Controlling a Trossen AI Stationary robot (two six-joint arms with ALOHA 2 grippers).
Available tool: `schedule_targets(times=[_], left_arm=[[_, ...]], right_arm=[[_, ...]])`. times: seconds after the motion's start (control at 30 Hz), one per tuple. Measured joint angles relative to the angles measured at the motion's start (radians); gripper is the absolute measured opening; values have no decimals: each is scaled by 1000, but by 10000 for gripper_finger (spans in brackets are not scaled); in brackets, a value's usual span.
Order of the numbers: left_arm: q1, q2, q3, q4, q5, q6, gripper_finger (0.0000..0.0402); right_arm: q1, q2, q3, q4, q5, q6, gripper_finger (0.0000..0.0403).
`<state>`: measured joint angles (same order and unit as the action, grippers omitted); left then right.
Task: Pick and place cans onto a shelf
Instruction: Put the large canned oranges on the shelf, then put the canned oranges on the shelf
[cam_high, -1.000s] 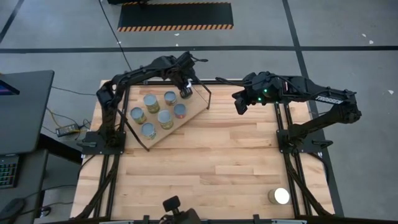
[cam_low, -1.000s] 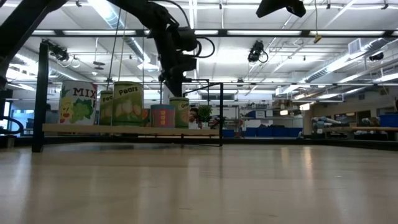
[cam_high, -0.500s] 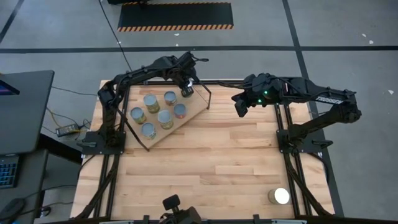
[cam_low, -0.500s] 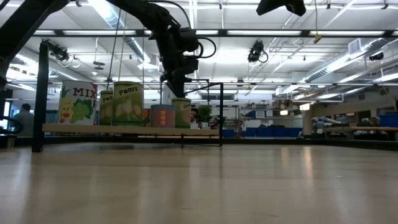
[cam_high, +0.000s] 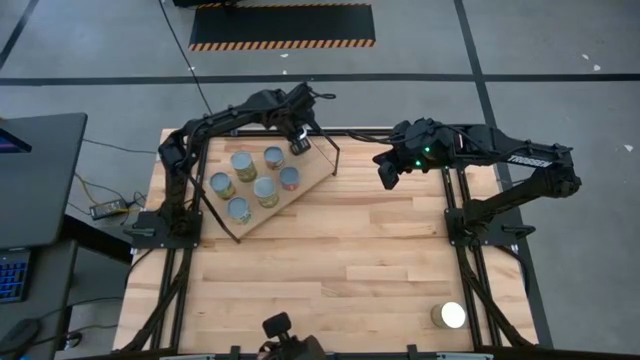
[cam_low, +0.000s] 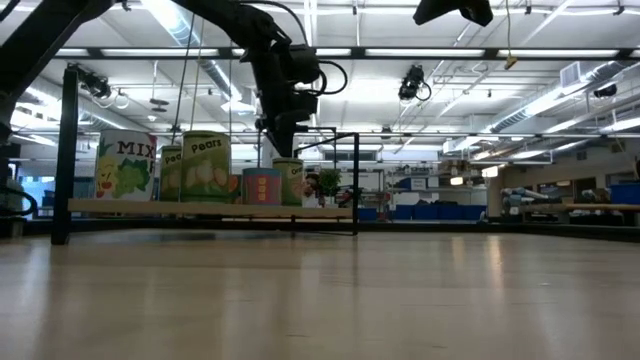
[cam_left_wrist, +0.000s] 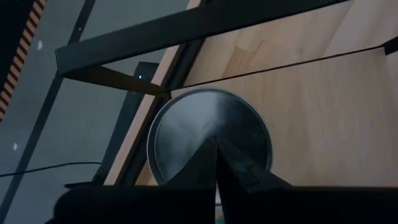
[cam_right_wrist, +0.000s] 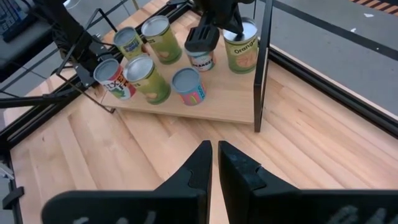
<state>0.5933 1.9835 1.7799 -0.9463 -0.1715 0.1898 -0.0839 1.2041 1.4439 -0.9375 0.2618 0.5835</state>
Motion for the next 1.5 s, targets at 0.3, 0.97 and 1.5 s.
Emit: schedule_targets(times=[0.3, 0.97, 1.5], left_arm=[[-57, 0, 226, -255, 58, -76, 6], [-428, -277, 332, -307, -15, -362, 7], [-756, -280, 327, -327, -158, -445, 7]], right_arm=[[4, 0, 0, -2, -2, -85, 39], [313, 134, 1, -298, -412, -246, 320], [955, 358, 0, -375, -441, 358, 348]])
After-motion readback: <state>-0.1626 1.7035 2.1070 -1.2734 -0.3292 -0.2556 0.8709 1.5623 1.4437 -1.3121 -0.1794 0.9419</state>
